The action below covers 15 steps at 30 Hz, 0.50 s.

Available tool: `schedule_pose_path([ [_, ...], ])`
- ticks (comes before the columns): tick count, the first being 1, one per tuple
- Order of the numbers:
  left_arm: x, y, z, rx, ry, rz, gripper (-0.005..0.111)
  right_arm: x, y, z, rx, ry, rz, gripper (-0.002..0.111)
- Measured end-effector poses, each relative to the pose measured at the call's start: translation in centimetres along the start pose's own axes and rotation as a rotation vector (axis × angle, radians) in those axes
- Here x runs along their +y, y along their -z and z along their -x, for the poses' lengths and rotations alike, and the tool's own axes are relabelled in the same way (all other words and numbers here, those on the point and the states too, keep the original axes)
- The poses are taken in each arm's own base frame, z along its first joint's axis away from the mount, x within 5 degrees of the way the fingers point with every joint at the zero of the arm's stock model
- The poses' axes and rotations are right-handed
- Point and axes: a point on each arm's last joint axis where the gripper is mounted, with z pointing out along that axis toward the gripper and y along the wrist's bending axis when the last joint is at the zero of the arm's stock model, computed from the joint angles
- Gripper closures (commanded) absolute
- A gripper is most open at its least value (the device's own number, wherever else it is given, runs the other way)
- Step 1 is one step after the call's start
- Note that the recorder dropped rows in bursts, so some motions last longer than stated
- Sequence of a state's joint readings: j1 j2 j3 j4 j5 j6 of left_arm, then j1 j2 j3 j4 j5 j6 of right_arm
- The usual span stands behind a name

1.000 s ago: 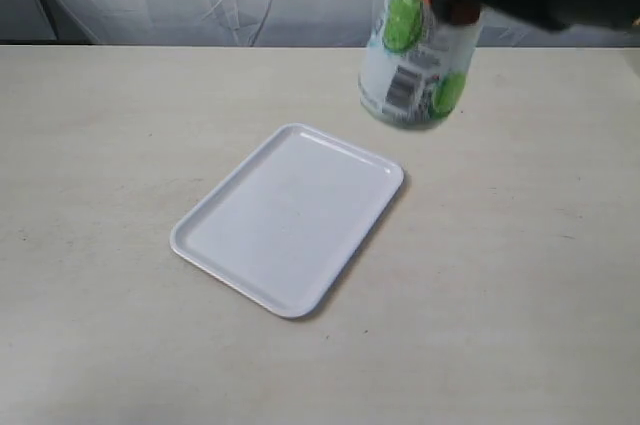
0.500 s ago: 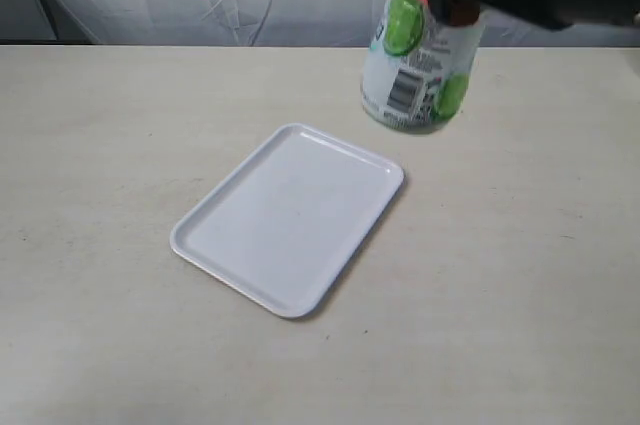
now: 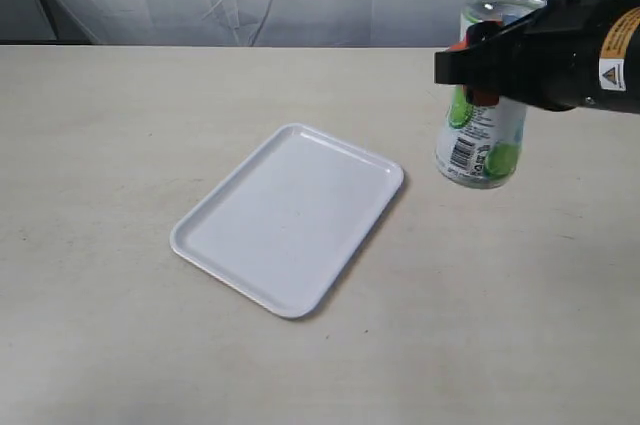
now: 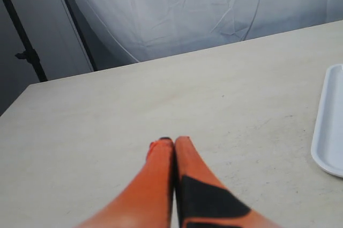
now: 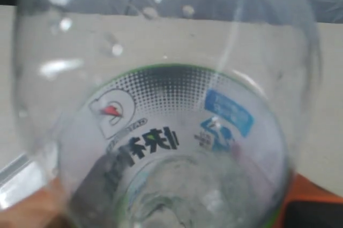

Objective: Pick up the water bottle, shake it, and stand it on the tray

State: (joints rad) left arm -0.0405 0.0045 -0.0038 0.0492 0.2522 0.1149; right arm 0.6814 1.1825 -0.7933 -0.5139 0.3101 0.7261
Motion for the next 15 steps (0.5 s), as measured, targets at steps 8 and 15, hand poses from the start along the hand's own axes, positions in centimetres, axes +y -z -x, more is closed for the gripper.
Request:
schedule_pose_path([
  [8, 0.0, 0.0, 0.0, 0.000, 0.000, 0.000, 0.106, 3.4, 1.7, 0.6, -0.054, 0.253, 0.071, 0.109],
  [15, 0.0, 0.0, 0.0, 0.000, -0.002, 0.000, 0.106, 3.5, 1.7, 1.0, -0.136, 0.173, 0.144, 0.109],
])
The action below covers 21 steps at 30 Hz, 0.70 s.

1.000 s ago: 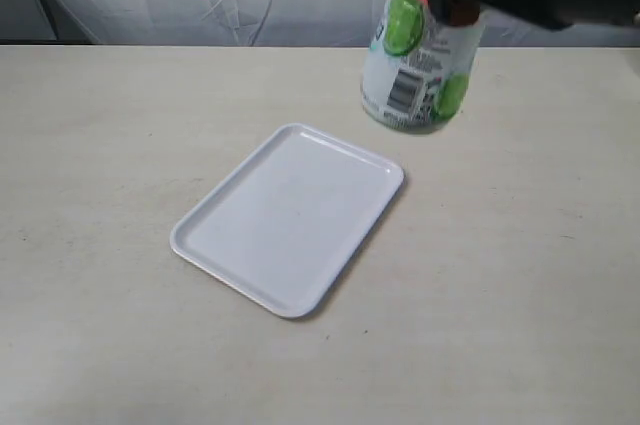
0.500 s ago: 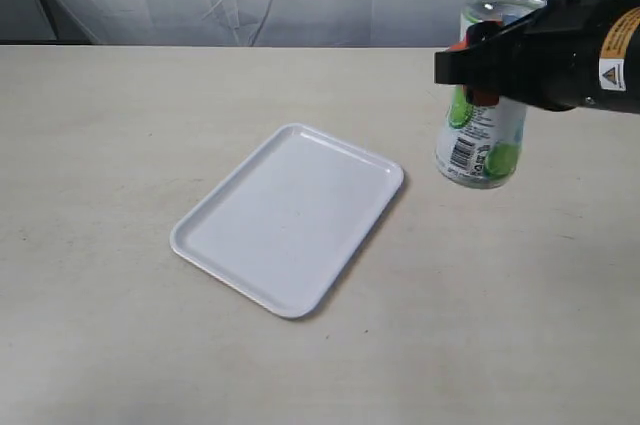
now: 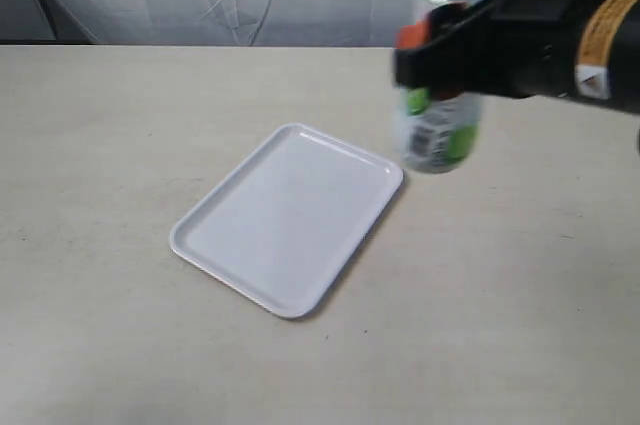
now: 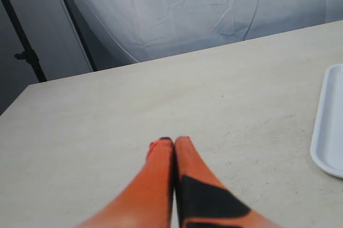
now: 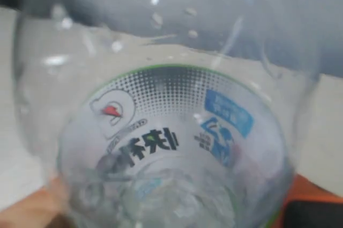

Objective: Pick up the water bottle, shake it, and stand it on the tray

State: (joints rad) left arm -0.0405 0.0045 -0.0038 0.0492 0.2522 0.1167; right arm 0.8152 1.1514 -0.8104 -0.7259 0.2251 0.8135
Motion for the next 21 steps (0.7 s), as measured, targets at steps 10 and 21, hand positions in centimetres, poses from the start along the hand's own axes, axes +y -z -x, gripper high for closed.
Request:
schedule_pose_path([
  [10, 0.0, 0.0, 0.0, 0.000, 0.000, 0.000, 0.106, -2.5, 0.1, 0.4, 0.125, -0.099, -0.191, 0.109],
  [21, 0.0, 0.0, 0.0, 0.000, 0.000, 0.000, 0.106, -0.7, -0.4, 1.1, 0.032, -0.110, -0.021, 0.109],
])
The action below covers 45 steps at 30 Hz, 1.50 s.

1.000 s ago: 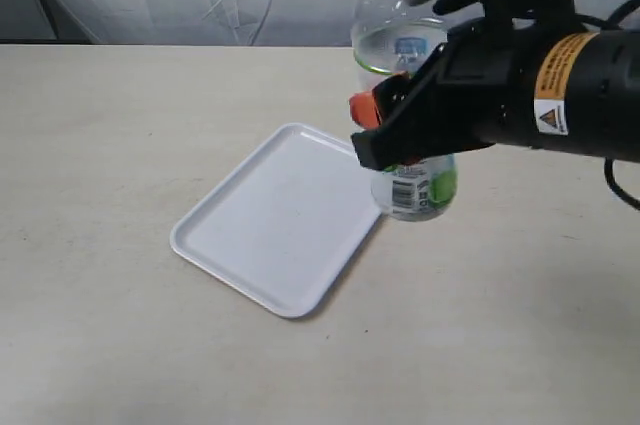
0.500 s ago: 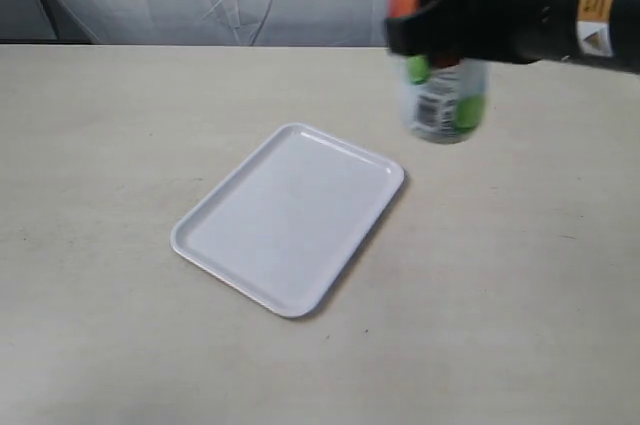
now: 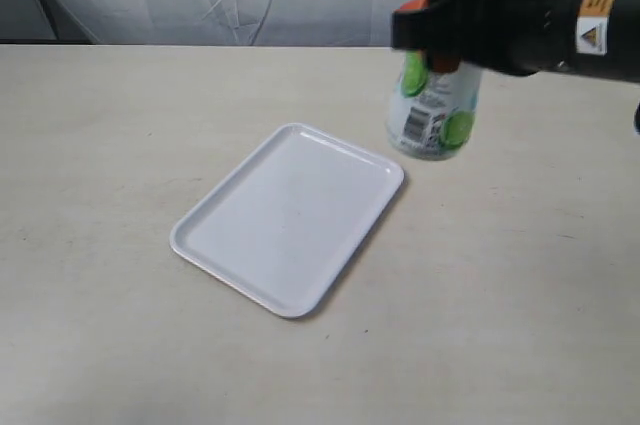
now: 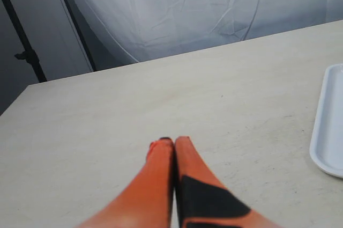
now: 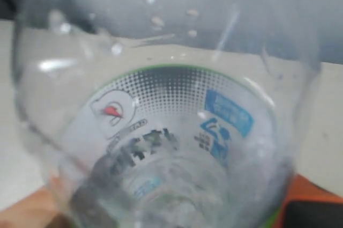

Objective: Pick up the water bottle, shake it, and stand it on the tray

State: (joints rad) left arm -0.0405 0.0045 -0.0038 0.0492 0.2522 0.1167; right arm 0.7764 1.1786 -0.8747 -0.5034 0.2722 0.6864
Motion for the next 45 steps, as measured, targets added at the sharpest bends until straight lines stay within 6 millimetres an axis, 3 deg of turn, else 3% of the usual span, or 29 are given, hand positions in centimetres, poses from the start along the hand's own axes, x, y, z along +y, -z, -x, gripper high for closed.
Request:
schedule_pose_path([
  [3, 0.0, 0.0, 0.0, 0.000, 0.000, 0.000, 0.106, 2.2, 0.5, 0.4, -0.030, 0.083, 0.092, 0.109],
  [6, 0.0, 0.0, 0.0, 0.000, 0.000, 0.000, 0.106, 2.8, 2.1, 2.7, -0.133, 0.105, 0.126, 0.109],
  [8, 0.0, 0.0, 0.0, 0.000, 0.000, 0.000, 0.106, 2.8, 2.5, 3.2, -0.155, 0.113, 0.129, 0.109],
  [10, 0.0, 0.0, 0.0, 0.000, 0.000, 0.000, 0.106, 2.7, 1.4, 1.8, -0.090, 0.120, 0.112, 0.109],
  [13, 0.0, 0.0, 0.0, 0.000, 0.000, 0.000, 0.106, 2.4, -2.1, -2.5, 0.112, 0.134, 0.069, 0.109],
  [15, 0.0, 0.0, 0.0, 0.000, 0.000, 0.000, 0.106, 2.3, -2.9, -4.2, 0.201, 0.142, 0.042, 0.109],
  [16, 0.0, 0.0, 0.0, 0.000, 0.000, 0.000, 0.106, 2.3, -2.8, -4.0, 0.194, 0.141, 0.043, 0.109],
  [20, 0.0, 0.0, 0.0, 0.000, 0.000, 0.000, 0.106, 3.4, -0.7, 0.3, -0.050, 0.155, 0.142, 0.109],
  [23, 0.0, 0.0, 0.0, 0.000, 0.000, 0.000, 0.106, 4.3, -0.5, 0.7, -0.200, 0.161, 0.270, 0.109],
  [27, 0.0, 0.0, 0.0, 0.000, 0.000, 0.000, 0.106, 4.8, -3.1, -2.0, -0.231, 0.151, 0.353, 0.109],
  [35, 0.0, 0.0, 0.0, 0.000, 0.000, 0.000, 0.106, 2.8, -8.8, -5.4, -0.207, 0.129, 0.122, 0.109],
  [45, 0.0, 0.0, 0.0, 0.000, 0.000, 0.000, 0.106, 2.6, -13.9, -9.7, -0.224, 0.199, 0.090, 0.109],
])
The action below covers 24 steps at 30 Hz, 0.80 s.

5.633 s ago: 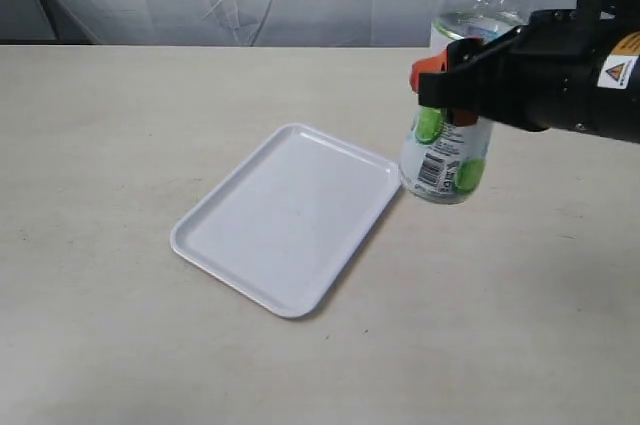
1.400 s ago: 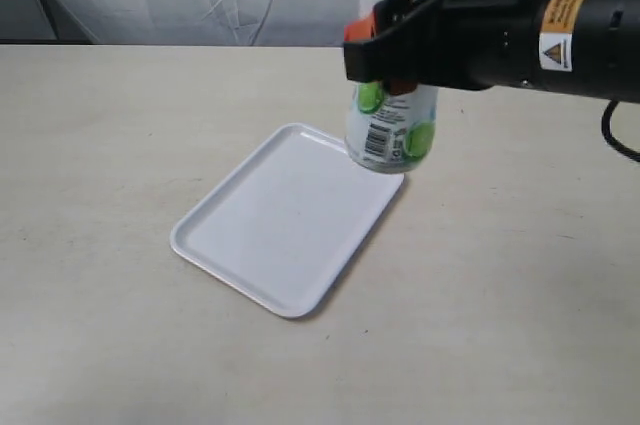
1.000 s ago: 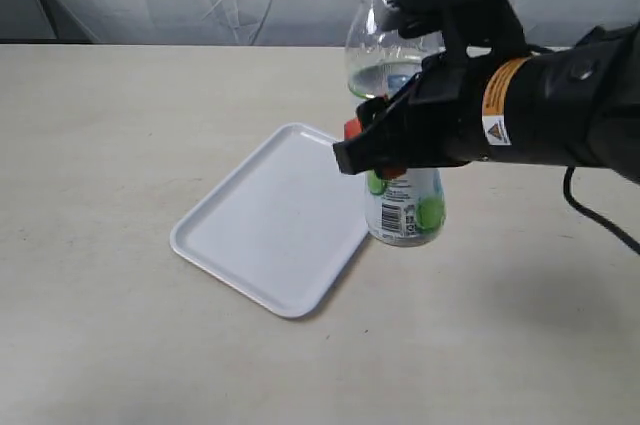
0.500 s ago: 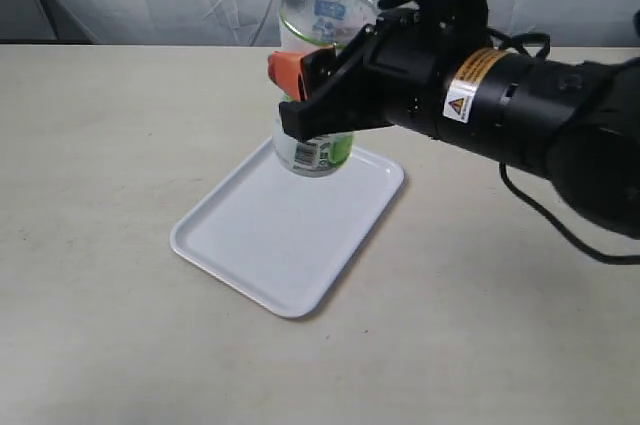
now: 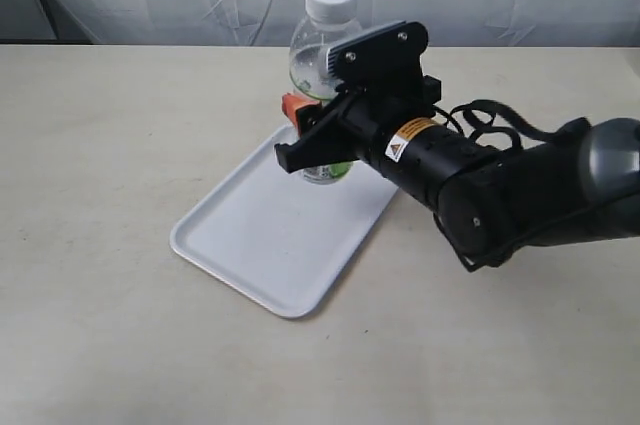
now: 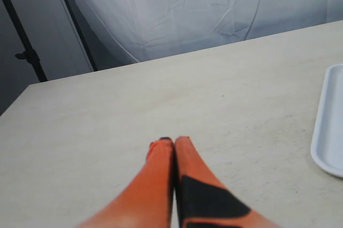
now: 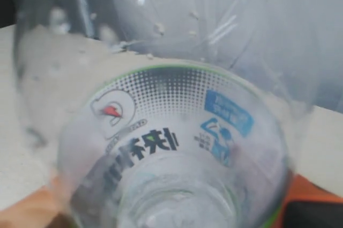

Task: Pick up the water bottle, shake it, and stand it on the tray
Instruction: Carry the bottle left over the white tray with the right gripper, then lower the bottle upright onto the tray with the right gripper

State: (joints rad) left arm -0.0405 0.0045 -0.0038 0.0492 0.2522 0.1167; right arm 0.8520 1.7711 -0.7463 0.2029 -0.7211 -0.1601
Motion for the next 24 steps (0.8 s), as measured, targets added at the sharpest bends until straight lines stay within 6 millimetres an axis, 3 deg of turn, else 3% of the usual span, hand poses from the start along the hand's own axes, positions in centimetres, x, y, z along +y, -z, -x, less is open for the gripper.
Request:
schedule_pose_path([
  [8, 0.0, 0.0, 0.0, 0.000, 0.000, 0.000, 0.106, 0.8, -3.3, -4.8, 0.065, 0.085, 0.040, 0.109],
  [16, 0.0, 0.0, 0.0, 0.000, 0.000, 0.000, 0.106, 1.3, -4.5, -4.9, 0.081, 0.122, 0.078, 0.108],
  [24, 0.0, 0.0, 0.0, 0.000, 0.000, 0.000, 0.106, 1.3, -4.6, -4.9, 0.090, 0.102, 0.076, 0.048],
])
